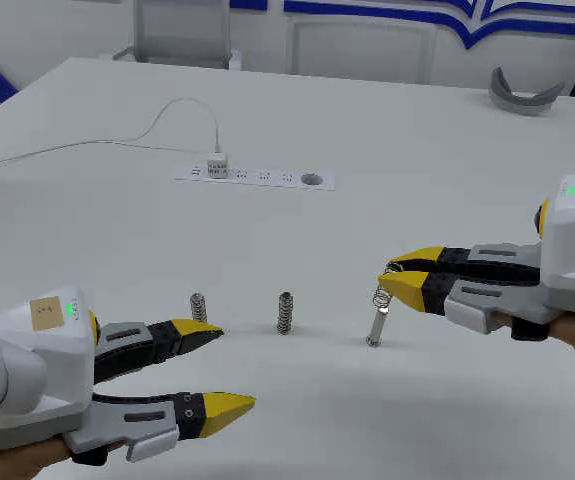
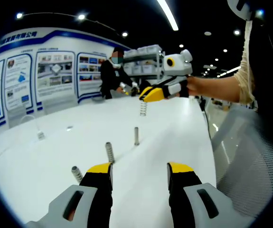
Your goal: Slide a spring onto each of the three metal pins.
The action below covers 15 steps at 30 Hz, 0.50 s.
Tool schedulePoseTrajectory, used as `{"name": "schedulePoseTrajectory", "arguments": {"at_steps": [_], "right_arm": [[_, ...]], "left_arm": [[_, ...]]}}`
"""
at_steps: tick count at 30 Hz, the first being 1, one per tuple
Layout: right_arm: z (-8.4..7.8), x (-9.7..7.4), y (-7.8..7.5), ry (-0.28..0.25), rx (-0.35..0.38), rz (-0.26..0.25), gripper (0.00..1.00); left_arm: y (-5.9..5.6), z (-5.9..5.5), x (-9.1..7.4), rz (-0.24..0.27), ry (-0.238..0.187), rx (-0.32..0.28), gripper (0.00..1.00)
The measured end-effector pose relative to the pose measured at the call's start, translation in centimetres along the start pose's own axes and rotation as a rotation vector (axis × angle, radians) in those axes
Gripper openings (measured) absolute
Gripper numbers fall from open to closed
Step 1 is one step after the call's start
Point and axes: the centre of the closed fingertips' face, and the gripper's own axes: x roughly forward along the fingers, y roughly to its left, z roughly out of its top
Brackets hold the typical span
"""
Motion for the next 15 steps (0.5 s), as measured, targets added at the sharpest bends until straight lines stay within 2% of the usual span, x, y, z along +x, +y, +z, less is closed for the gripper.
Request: {"name": "schedulePoseTrajectory", "arguments": {"at_steps": [8,15], "right_arm": [[-1.2,0.7,-1.8,0.013,0.028,-0.055,0.12],[-2.9,1.3,-2.2,0.029,0.057,-0.069,0.12]], "left_arm": [[-0.1,0.1,-0.2,0.011,-0.006,-0.006,0.48],[0.0,-0.3,-0.5,0.019,0.0,-0.012,0.49]]}}
